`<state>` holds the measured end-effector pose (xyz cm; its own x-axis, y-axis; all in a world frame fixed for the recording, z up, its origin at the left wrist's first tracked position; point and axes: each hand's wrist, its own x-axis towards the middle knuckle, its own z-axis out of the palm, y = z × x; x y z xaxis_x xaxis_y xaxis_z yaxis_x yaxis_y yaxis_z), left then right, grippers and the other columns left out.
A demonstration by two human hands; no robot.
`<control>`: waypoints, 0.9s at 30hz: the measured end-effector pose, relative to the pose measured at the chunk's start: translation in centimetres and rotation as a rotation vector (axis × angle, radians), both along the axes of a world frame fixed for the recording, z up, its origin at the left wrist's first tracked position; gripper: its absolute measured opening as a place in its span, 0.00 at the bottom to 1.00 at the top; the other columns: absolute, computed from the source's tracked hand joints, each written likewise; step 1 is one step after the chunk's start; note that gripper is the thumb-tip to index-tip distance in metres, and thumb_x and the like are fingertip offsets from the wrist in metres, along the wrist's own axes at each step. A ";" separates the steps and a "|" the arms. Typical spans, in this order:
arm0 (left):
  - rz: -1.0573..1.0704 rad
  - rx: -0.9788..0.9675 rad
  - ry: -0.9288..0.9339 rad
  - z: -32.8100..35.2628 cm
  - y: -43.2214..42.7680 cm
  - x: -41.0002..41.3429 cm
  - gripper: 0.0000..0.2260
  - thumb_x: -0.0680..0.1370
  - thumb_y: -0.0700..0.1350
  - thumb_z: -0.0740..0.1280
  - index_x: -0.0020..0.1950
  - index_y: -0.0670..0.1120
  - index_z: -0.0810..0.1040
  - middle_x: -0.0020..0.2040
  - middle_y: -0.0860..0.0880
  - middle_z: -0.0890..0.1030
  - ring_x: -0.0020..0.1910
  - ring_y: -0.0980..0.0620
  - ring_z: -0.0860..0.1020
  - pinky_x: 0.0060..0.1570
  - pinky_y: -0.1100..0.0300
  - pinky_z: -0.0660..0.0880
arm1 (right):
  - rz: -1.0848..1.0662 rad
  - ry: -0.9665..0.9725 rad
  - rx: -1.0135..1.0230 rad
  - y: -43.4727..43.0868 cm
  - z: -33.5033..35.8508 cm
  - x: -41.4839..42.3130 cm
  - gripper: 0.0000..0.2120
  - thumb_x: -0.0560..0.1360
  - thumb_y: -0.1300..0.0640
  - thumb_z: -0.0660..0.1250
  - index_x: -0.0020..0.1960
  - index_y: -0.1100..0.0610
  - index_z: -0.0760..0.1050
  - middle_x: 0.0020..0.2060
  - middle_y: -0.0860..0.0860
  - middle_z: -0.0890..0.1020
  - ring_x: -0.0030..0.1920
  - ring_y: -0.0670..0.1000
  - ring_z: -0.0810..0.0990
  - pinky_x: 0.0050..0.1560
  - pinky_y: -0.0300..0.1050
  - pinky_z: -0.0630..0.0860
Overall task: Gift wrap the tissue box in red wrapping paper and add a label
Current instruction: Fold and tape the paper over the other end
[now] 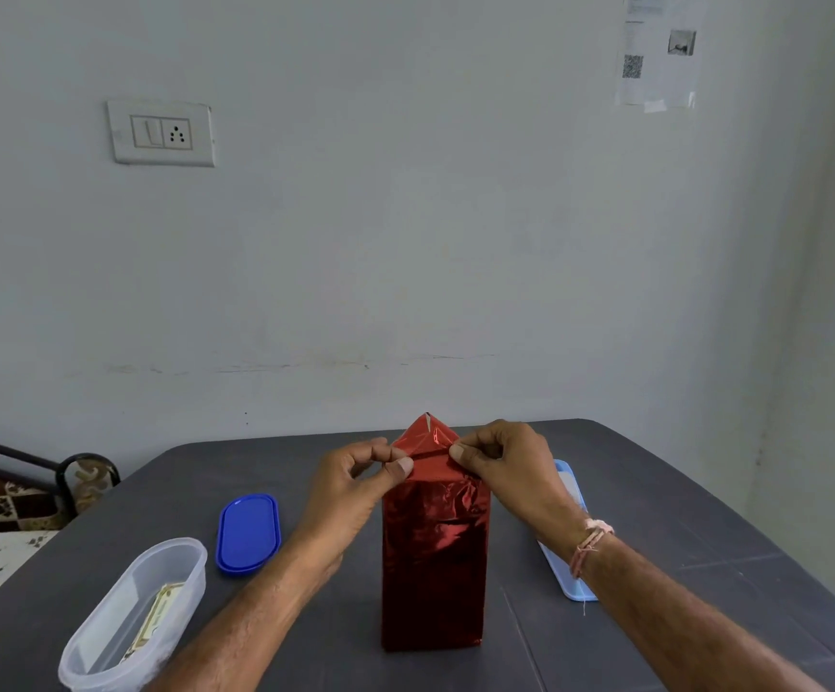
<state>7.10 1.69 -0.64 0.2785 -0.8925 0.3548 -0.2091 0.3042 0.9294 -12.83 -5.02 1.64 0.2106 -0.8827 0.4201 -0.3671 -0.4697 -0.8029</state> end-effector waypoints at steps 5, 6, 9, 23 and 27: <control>-0.039 0.050 0.073 0.4 -0.1 -0.2 0.03 0.75 0.39 0.76 0.48 0.44 0.87 0.44 0.49 0.88 0.44 0.60 0.84 0.43 0.73 0.75 | 0.004 0.055 -0.019 -0.3 0.4 0.1 0.02 0.74 0.55 0.78 0.43 0.51 0.87 0.39 0.45 0.87 0.41 0.44 0.85 0.49 0.42 0.84; -0.041 0.065 0.080 0.4 -0.1 -0.2 0.04 0.75 0.39 0.76 0.49 0.44 0.87 0.45 0.49 0.88 0.45 0.59 0.84 0.43 0.72 0.76 | 0.005 0.073 -0.024 -0.4 0.5 0.2 0.02 0.74 0.54 0.78 0.42 0.51 0.87 0.38 0.45 0.86 0.41 0.44 0.85 0.48 0.41 0.83; -0.057 0.111 0.104 0.4 -0.4 0.2 0.09 0.74 0.39 0.77 0.53 0.46 0.85 0.48 0.48 0.87 0.48 0.55 0.85 0.46 0.68 0.78 | 0.010 0.114 -0.023 -0.5 0.6 0.3 0.03 0.74 0.53 0.78 0.42 0.51 0.87 0.33 0.43 0.84 0.37 0.41 0.83 0.42 0.37 0.80; -0.303 0.195 -0.017 1.0 -1.2 1.0 0.11 0.79 0.37 0.69 0.56 0.51 0.83 0.54 0.47 0.86 0.53 0.52 0.83 0.56 0.60 0.74 | 0.053 0.152 0.014 -1.1 0.4 0.2 0.04 0.72 0.53 0.79 0.41 0.52 0.86 0.34 0.48 0.86 0.40 0.50 0.86 0.45 0.45 0.85; -0.360 0.204 -0.100 1.6 -1.6 0.8 0.12 0.77 0.41 0.67 0.56 0.50 0.85 0.56 0.48 0.86 0.56 0.52 0.82 0.58 0.61 0.73 | 0.039 0.141 -0.006 -1.2 0.5 0.2 0.08 0.70 0.52 0.80 0.44 0.51 0.83 0.39 0.47 0.86 0.41 0.48 0.84 0.46 0.44 0.84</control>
<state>7.92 0.14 0.95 -0.0909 -0.9812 0.1705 -0.2149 0.1865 0.9587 -12.67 -6.25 2.14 0.3015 -0.8705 0.3890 -0.4575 -0.4900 -0.7420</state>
